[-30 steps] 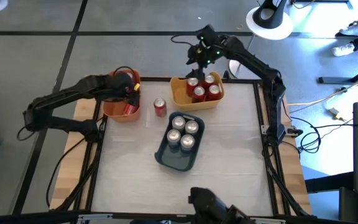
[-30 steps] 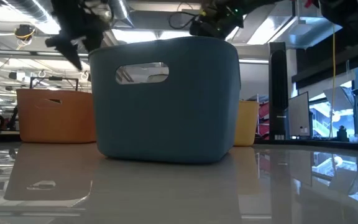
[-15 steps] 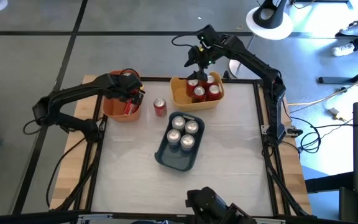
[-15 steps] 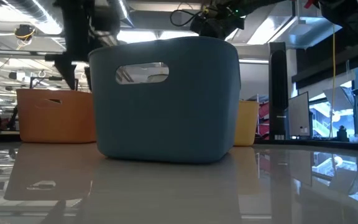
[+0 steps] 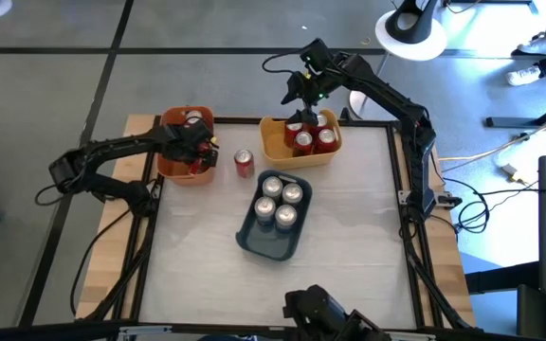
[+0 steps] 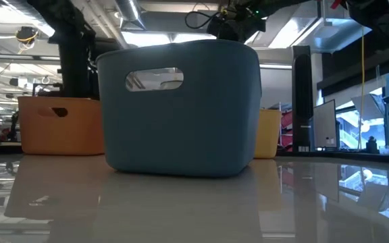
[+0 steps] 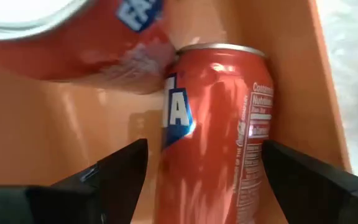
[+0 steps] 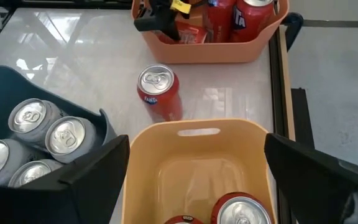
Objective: Sort soda cans
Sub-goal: Adjust the orange soda can inside the orange bin
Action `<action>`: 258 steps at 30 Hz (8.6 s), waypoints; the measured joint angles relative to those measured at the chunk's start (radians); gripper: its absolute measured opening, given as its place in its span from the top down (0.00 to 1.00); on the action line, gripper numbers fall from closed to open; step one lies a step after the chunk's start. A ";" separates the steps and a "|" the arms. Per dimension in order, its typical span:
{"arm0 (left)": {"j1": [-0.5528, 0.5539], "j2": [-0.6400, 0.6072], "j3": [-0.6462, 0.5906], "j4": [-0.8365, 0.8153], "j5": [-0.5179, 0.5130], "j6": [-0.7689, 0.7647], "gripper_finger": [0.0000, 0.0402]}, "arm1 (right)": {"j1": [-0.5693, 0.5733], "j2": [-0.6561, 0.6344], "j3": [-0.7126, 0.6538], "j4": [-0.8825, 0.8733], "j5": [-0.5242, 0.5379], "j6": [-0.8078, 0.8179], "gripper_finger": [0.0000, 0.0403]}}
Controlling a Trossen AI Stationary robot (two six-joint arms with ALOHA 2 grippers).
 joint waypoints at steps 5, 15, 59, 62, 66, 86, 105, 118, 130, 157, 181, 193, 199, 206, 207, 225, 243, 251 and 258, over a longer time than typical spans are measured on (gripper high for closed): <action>-0.001 -0.004 -0.063 0.104 0.034 -0.010 0.24 | 0.000 0.000 0.000 0.001 0.000 0.005 0.08; 0.001 -0.007 -0.141 0.197 0.042 -0.032 0.24 | 0.000 0.001 0.000 0.009 0.000 0.008 0.08; 0.053 -0.291 -0.195 0.254 0.145 0.062 0.34 | 0.000 0.002 0.000 -0.018 0.001 0.035 0.08; 0.053 -0.348 -0.194 0.265 0.146 0.080 0.34 | 0.000 0.002 0.000 -0.019 0.001 0.037 0.08; 0.053 -0.418 -0.193 0.279 0.151 0.128 0.34 | 0.006 0.002 0.000 -0.011 0.001 0.066 0.08; 0.011 -0.523 0.028 0.364 0.394 0.463 0.34 | 0.145 0.007 0.000 0.201 -0.040 0.218 0.08; -0.135 -0.521 0.032 0.596 0.460 0.611 0.34 | 0.337 0.019 -0.181 0.979 -0.006 0.678 0.08; -0.135 -0.519 0.031 0.634 0.464 0.644 0.34 | 0.387 0.053 -0.181 1.083 0.115 0.708 0.13; -0.135 -0.552 0.033 0.515 0.431 0.702 0.34 | 0.388 0.057 -0.182 1.060 0.144 0.610 0.30; -0.131 -0.759 0.088 0.281 -0.223 0.616 0.34 | 0.408 0.189 -0.135 1.276 0.376 0.442 0.30; -0.133 -0.694 0.091 0.298 -0.220 0.638 0.34 | 0.419 0.542 0.153 1.132 0.422 0.406 0.30; -0.133 -0.694 0.091 0.280 -0.220 0.620 0.34 | 0.420 0.603 0.155 1.042 0.412 0.432 0.30; -0.133 -0.693 0.090 0.267 -0.220 0.617 0.34 | 0.424 0.603 0.155 1.029 0.401 0.437 0.29; -0.133 -0.693 0.090 0.266 -0.220 0.612 0.34 | 0.431 0.603 0.155 1.020 0.402 0.433 0.14; -0.133 -0.693 0.090 0.264 -0.220 0.612 0.34 | 0.432 0.603 0.155 1.021 0.401 0.433 0.13; -0.133 -0.693 0.090 0.215 -0.220 0.587 0.34 | 0.431 0.596 0.154 1.019 0.402 0.431 0.10; -0.133 -0.693 0.090 0.107 -0.219 0.535 0.34 | 0.431 0.414 0.169 0.863 0.393 0.391 0.10; -0.133 -0.686 0.090 0.102 -0.213 0.552 0.34 | 0.418 0.236 0.172 0.590 0.420 0.234 0.10; -0.134 -0.555 0.191 -0.055 -0.189 0.536 0.34 | 0.371 0.163 0.169 0.255 0.422 0.186 0.10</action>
